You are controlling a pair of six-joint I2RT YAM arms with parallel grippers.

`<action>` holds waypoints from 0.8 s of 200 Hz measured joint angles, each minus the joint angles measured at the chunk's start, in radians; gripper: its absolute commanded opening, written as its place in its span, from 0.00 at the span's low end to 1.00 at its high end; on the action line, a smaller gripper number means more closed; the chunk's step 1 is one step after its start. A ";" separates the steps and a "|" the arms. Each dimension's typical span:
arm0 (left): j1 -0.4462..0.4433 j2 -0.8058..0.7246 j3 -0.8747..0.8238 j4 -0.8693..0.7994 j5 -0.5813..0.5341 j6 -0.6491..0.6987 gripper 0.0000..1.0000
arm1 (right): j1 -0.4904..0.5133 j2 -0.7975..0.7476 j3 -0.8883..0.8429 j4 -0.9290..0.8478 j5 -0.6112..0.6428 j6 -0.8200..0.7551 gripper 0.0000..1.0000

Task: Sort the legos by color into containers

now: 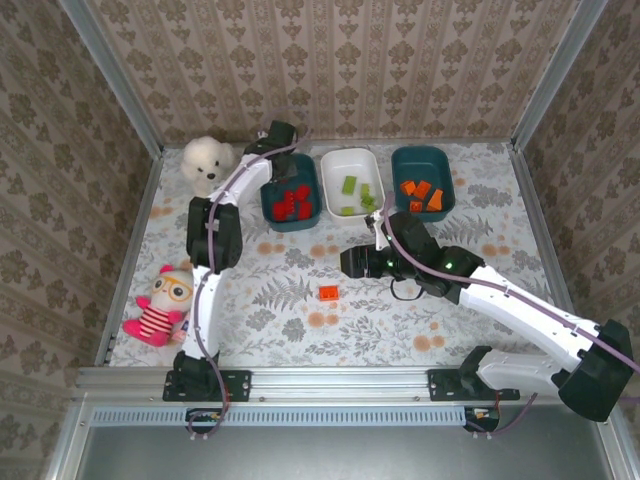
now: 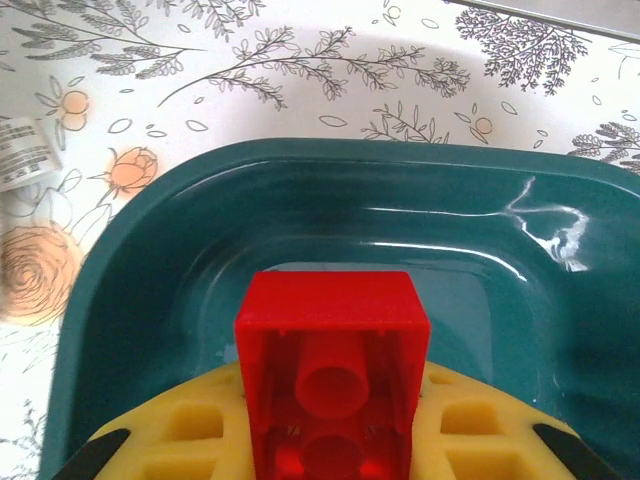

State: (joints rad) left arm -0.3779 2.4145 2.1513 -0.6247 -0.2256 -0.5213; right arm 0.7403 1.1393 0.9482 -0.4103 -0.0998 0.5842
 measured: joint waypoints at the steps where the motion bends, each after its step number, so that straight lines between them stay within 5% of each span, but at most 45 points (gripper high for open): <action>1: 0.000 0.001 0.000 0.001 0.000 0.000 0.17 | 0.000 -0.001 0.000 0.000 0.000 0.000 0.69; 42: -0.001 0.039 0.013 0.009 0.010 -0.001 0.19 | 0.000 -0.045 -0.001 -0.028 0.019 0.019 0.70; 104: -0.002 0.059 0.016 -0.039 0.084 -0.026 0.51 | 0.011 0.059 0.044 -0.143 0.046 0.011 0.70; 160: 0.000 0.001 0.006 -0.053 0.144 -0.036 0.69 | 0.112 0.266 0.140 -0.277 0.125 0.002 0.90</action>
State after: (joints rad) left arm -0.3775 2.4153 2.1571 -0.6777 -0.0814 -0.5571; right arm 0.8520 1.4052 1.0885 -0.6876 0.0254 0.5861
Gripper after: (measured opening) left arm 0.655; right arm 0.889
